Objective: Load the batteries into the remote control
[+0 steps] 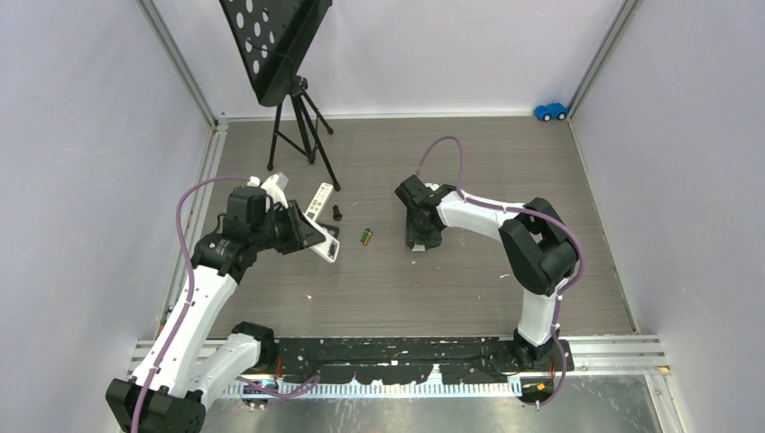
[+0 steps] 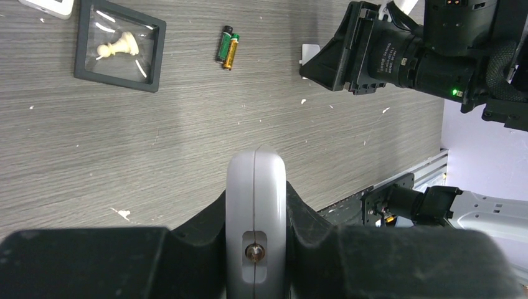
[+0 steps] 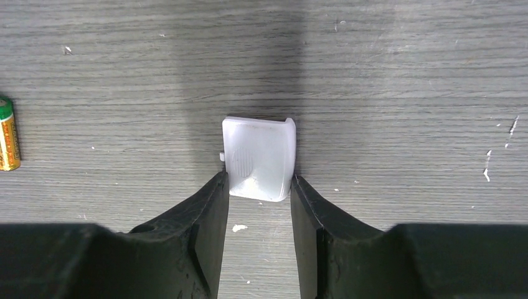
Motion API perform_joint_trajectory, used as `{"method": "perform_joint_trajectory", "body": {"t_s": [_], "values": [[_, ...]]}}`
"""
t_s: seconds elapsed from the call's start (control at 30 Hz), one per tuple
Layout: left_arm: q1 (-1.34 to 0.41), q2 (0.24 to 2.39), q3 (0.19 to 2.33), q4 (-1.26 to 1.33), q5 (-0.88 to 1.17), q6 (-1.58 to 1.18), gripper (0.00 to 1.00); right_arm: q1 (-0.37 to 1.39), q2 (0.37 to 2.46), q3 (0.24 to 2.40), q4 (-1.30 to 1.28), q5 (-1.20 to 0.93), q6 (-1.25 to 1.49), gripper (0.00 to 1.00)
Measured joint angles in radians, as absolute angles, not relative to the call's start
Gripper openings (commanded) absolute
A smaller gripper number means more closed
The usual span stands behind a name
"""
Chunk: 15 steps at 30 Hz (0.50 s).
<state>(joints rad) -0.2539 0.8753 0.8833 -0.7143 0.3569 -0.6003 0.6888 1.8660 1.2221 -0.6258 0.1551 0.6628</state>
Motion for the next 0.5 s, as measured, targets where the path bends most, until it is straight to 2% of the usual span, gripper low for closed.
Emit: {"method": "perform_joint_trajectory", "body": {"t_s": [0.27,0.5], "values": [[-0.254,0.873,0.828,-0.630,0.388,-0.633,0.00,0.690,1.868,1.226,-0.628,0.165,0.702,0.41],[-0.264,0.875,0.630,-0.334,0.419,-0.770,0.00,0.690,1.832,1.185,-0.606,0.158,0.736,0.41]]}}
